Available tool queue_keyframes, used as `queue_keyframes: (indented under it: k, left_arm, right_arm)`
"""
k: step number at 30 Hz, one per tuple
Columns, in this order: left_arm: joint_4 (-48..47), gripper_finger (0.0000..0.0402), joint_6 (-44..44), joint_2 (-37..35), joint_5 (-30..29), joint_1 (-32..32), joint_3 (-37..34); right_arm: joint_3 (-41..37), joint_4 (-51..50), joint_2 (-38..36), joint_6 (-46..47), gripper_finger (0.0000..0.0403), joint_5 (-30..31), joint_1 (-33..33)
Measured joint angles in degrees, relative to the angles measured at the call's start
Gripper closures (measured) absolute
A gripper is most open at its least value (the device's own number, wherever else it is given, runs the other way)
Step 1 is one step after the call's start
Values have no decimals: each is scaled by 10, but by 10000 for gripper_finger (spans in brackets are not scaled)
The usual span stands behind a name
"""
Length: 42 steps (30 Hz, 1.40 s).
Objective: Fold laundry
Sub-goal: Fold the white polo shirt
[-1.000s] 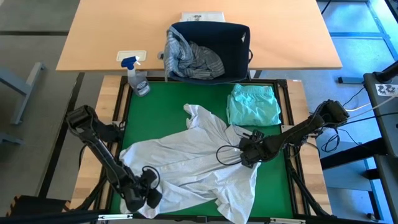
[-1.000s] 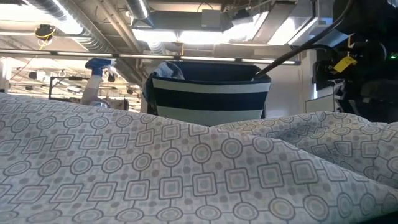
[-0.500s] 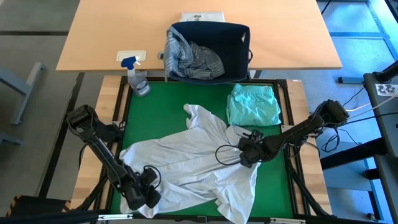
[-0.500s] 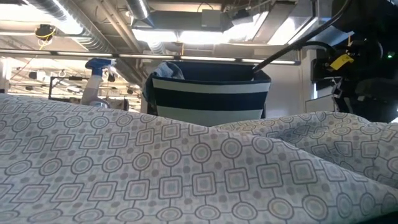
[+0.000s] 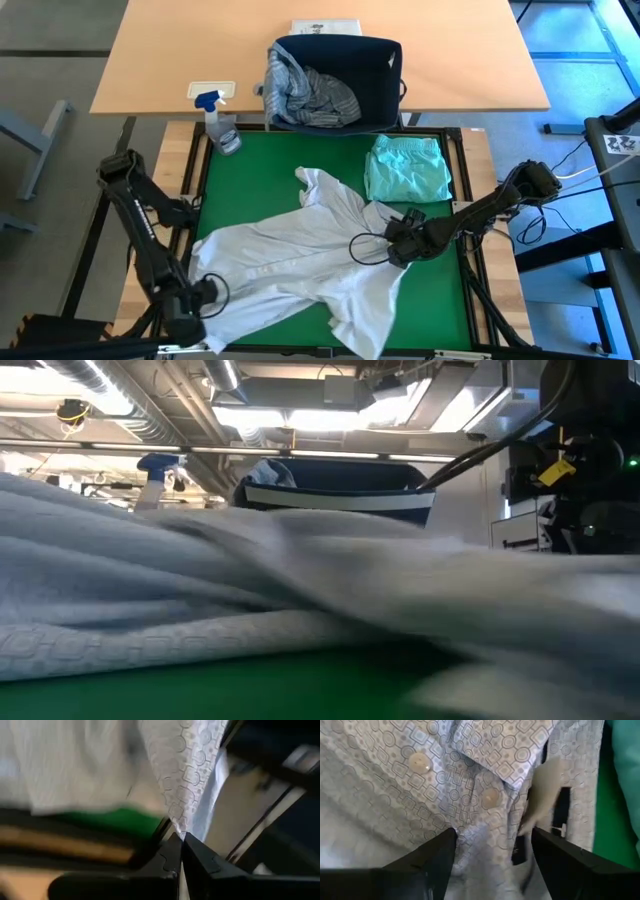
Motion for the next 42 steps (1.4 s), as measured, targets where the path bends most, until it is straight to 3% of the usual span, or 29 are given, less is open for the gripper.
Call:
queue_keyframes:
  k: [3,8,12,17,21,26,29,36,42]
  left_arm:
    - [-15,388,0,0,32,-11,0]
    - [-29,369,-1,0,-9,-10,0]
    - [-29,329,-1,0,-47,2,0]
    - [-21,274,14,-7,-31,20,0]
    - [17,249,17,-38,-101,38,0]
    - [46,244,50,-65,-233,56,0]
    - [48,247,74,-64,-277,75,0]
    - [54,248,116,-47,-305,139,0]
    - [75,248,130,-35,-305,179,0]
  right_arm:
    - [0,4,0,0,141,0,0]
    - [0,19,0,1,141,-1,0]
    - [0,25,0,0,141,-12,0]
    - [3,22,0,-23,141,-35,0]
    - [31,4,-3,-68,141,-76,1]
    - [64,-38,-31,-124,141,-97,15]
    - [72,-55,-63,-148,141,-97,27]
    - [74,-7,-135,-147,141,-116,96]
    - [74,120,-113,-203,141,-146,196]
